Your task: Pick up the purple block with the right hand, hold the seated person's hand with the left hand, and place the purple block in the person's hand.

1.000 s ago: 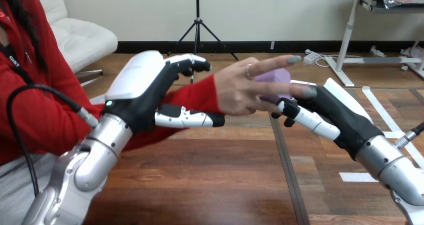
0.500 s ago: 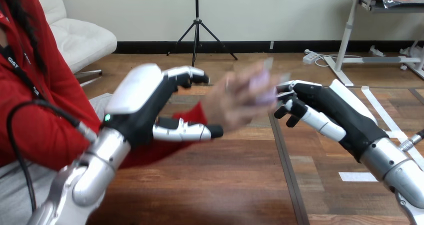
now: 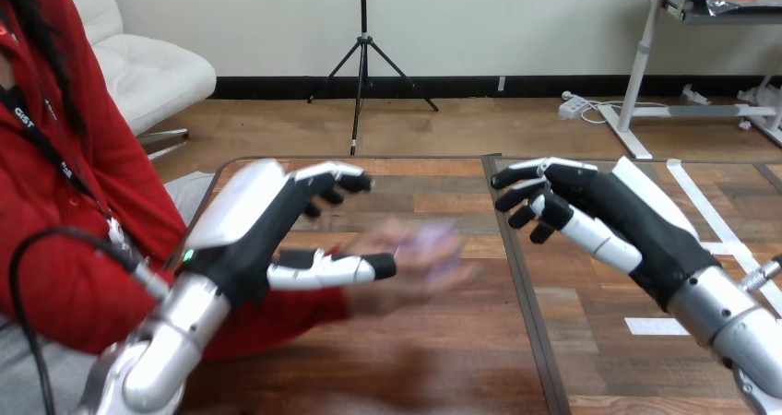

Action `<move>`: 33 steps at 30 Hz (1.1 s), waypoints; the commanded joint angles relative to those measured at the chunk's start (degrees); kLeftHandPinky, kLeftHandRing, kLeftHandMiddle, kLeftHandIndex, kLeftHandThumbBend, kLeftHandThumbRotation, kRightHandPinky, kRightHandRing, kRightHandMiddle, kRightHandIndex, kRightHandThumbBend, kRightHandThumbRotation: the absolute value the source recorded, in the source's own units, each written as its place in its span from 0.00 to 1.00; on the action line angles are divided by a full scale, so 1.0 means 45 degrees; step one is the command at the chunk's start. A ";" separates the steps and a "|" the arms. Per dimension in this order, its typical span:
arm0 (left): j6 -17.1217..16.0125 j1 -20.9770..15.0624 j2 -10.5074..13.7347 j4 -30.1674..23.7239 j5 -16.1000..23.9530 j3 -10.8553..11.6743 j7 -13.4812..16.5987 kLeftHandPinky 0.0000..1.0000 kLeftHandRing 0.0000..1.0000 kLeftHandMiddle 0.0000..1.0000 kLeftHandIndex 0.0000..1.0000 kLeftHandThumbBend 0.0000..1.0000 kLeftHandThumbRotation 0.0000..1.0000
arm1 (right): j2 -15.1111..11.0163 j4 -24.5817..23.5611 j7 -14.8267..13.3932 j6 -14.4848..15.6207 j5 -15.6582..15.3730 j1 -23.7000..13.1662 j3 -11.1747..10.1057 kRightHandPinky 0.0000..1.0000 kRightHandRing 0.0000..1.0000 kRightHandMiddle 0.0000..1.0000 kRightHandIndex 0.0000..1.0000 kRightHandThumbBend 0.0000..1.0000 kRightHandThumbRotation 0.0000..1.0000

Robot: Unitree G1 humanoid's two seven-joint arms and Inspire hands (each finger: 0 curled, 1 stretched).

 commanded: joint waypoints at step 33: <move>-0.3148 0.2005 -0.1372 0.2465 -0.3009 0.0912 0.0884 0.79 0.88 0.87 0.86 1.00 0.85 | 0.1399 0.0170 -0.0485 -0.2047 0.1845 0.2575 -0.0773 0.74 0.84 0.86 0.88 1.00 1.00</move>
